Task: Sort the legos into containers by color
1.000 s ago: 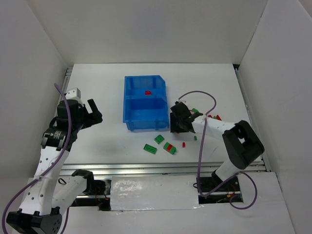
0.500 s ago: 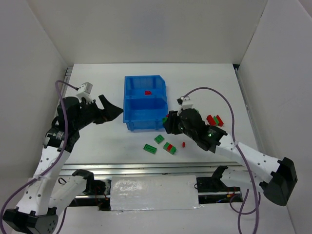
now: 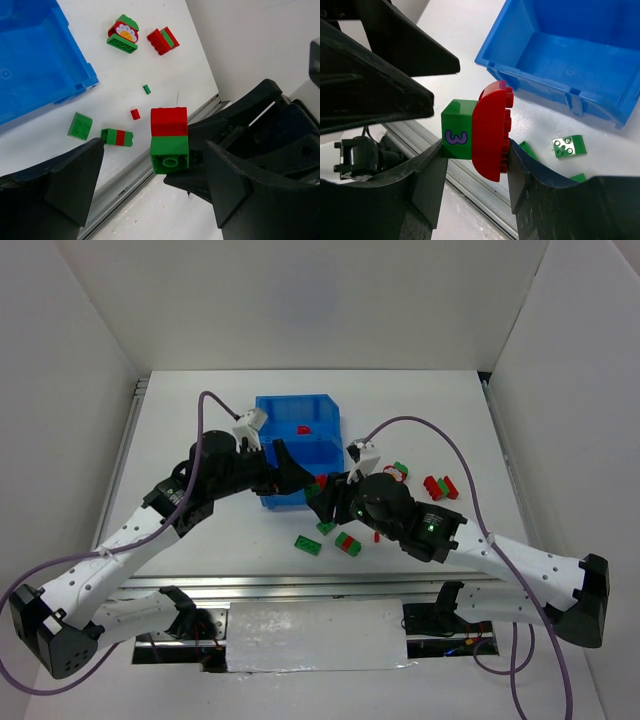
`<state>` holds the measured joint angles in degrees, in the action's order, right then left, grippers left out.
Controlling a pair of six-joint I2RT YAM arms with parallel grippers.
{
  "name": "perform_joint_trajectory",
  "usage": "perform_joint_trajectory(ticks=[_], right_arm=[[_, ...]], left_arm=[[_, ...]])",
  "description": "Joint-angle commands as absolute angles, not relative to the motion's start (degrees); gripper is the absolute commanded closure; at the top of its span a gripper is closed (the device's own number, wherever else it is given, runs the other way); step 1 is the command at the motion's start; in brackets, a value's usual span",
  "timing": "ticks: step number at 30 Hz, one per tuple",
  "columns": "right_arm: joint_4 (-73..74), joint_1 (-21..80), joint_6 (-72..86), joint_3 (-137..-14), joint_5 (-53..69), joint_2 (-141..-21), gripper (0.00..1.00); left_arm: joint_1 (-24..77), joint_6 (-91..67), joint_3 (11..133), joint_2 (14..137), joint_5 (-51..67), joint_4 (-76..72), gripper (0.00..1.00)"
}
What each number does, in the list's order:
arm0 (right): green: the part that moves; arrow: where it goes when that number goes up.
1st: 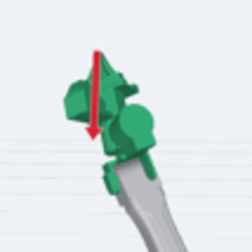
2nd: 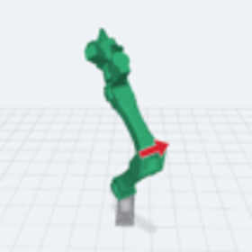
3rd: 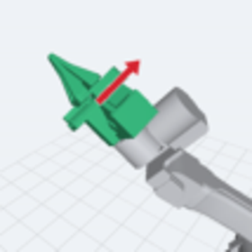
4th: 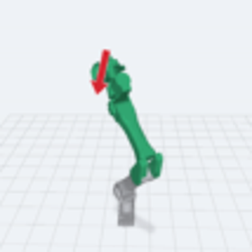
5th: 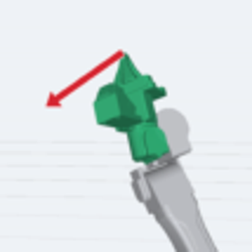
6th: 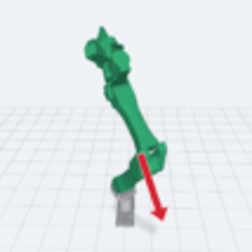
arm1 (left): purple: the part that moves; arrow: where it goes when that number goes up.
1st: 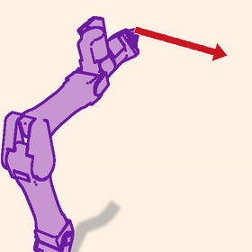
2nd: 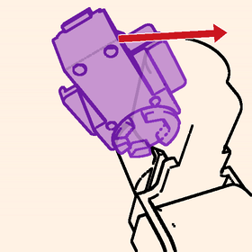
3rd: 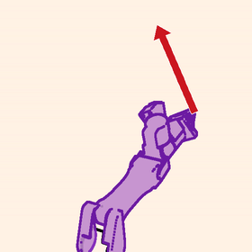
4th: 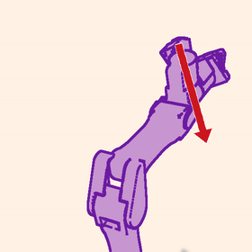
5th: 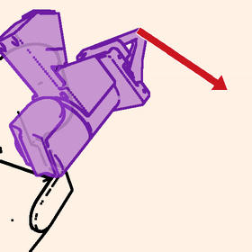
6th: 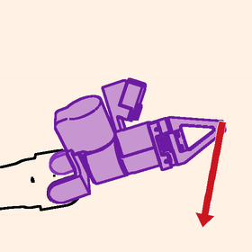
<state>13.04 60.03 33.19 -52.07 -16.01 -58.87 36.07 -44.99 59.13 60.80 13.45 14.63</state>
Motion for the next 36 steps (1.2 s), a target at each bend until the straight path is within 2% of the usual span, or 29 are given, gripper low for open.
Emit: perform_joint_trajectory(ticks=[1, 8, 11, 12, 15, 19, 20, 22, 23, 24, 25, 26, 27, 29, 32, 36], right_arm=[[9.06, 60.47, 33.14, -53.35, -17.58, -56.87, 0.65], [8.09, 60.82, 32.87, -53.79, -18.72, -57.48, 0.65], [7.38, 60.73, 32.61, -53.96, -18.55, -57.57, 0.65], [7.03, 60.73, 32.61, -53.96, -18.72, -57.66, 0.65], [6.77, 60.73, 32.61, -54.05, -19.6, -58.27, 0.65], [5.63, 60.73, 32.26, -54.14, -20.12, -59.32, 0.65], [5.45, 60.73, 32.17, -54.14, -20.39, -59.41, 0.65], [4.84, 60.73, 32.17, -53.88, -20.65, -59.42, 0.65], [4.57, 60.65, 32.08, -53.44, -20.65, -59.15, 0.63], [3.96, 60.64, 31.82, -53.09, -20.39, -58.98, 0.57], [3.43, 60.64, 31.9, -52.56, -20.48, -58.1, 0.2], [1.25, 60.56, 31.99, -50.56, -19.87, -57.4, 0.07], [0.19, 60.47, 31.82, -49.49, -18.82, -56.78, 0.01], [-2.36, 58.98, 30.94, -47.04, -15.05, -54.5, 0.0], [-3.43, 55.29, 29.36, -44.4, -3.2, -50.37, 0.0], [-3.43, 46.34, 29.0, -41.93, 19.26, -43.18, 0.0]], left_arm=[[37.44, -45.62, 60.47, 61.87, 11.69, 11.6, 0.08], [38.49, -46.14, 60.29, 62.75, 14.94, 9.75, 0.22], [38.93, -46.32, 60.21, 62.84, 16.08, 9.32, 0.34], [39.02, -46.49, 60.12, 62.67, 16.26, 9.23, 0.46], [39.29, -47.02, 60.03, 62.67, 17.49, 8.88, 0.65], [39.2, -48.16, 59.24, 62.84, 20.03, 6.69, 0.72], [39.29, -48.34, 59.06, 63.02, 21.17, 6.07, 0.8], [39.2, -48.51, 59.15, 63.19, 21.79, 5.01, 0.89], [39.29, -48.43, 59.59, 63.28, 21.62, 5.01, 0.98], [39.2, -47.99, 59.76, 63.37, 21.19, 5.97, 1.0], [39.2, -47.9, 60.29, 63.2, 20.4, 6.5, 1.0], [39.2, -47.73, 60.29, 62.67, 18.56, 7.03, 1.0], [39.2, -47.64, 60.38, 62.41, 17.76, 7.47, 1.0], [39.29, -47.11, 60.47, 61.18, 16.27, 8.35, 1.0], [39.2, -45.62, 61.17, 60.21, 12.75, 10.45, 1.0], [39.11, -39.05, 62.23, 59.59, 15.36, 11.08, 1.0]])
